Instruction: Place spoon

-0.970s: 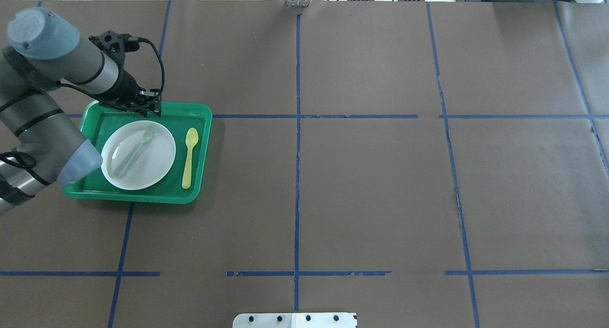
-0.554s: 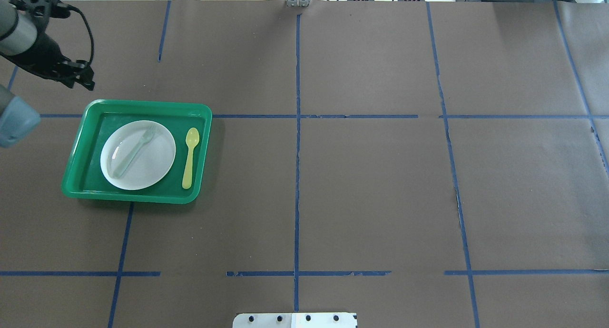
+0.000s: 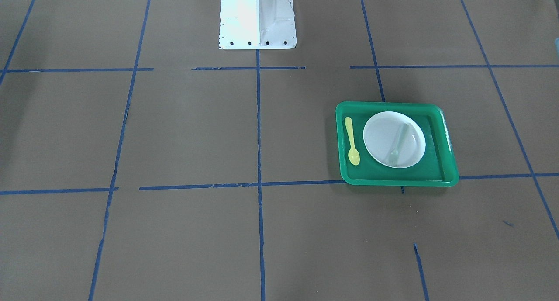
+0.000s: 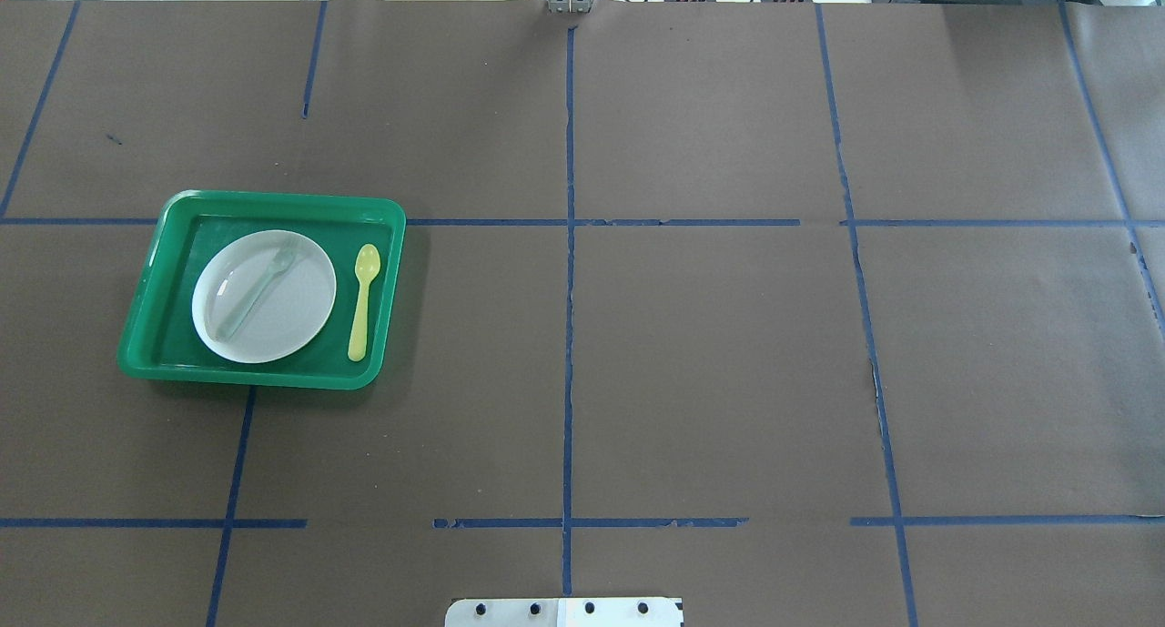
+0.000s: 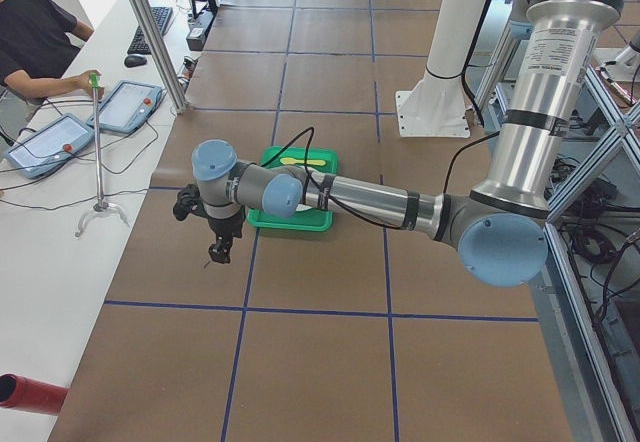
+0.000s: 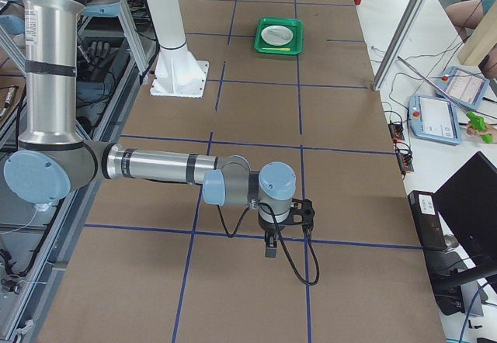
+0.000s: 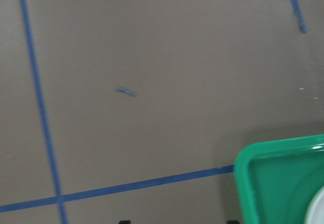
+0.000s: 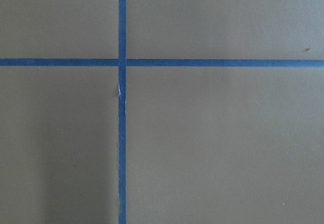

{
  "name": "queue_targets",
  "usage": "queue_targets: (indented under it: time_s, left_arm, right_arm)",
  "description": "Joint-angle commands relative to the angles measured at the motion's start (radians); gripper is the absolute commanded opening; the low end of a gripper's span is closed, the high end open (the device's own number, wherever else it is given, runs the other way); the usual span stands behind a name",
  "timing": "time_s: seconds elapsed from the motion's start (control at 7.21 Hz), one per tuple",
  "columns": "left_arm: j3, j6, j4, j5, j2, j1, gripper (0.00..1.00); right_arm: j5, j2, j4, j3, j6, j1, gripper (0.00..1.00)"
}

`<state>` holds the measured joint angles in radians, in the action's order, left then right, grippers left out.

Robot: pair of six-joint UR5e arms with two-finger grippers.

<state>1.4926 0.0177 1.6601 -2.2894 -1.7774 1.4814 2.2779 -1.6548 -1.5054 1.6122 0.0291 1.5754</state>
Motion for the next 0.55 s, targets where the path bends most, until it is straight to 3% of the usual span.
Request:
queue_targets:
  time_s: [0.0, 0.14, 0.42]
  left_arm:
    - [-0.042, 0.105, -0.008, -0.005, 0.038, 0.103, 0.91]
    - [-0.043, 0.173, -0.011, -0.002, 0.044, 0.127, 0.99]
    - [-0.038, 0.176, -0.013, -0.004, 0.072, 0.129, 0.99]
  right_arm:
    - [0.0, 0.0, -0.001, 0.0, 0.0, 0.0, 1.0]
    - [0.0, 0.0, 0.001, 0.0, 0.0, 0.0, 1.0]
    - [0.0, 0.0, -0.001, 0.0, 0.0, 0.0, 1.0]
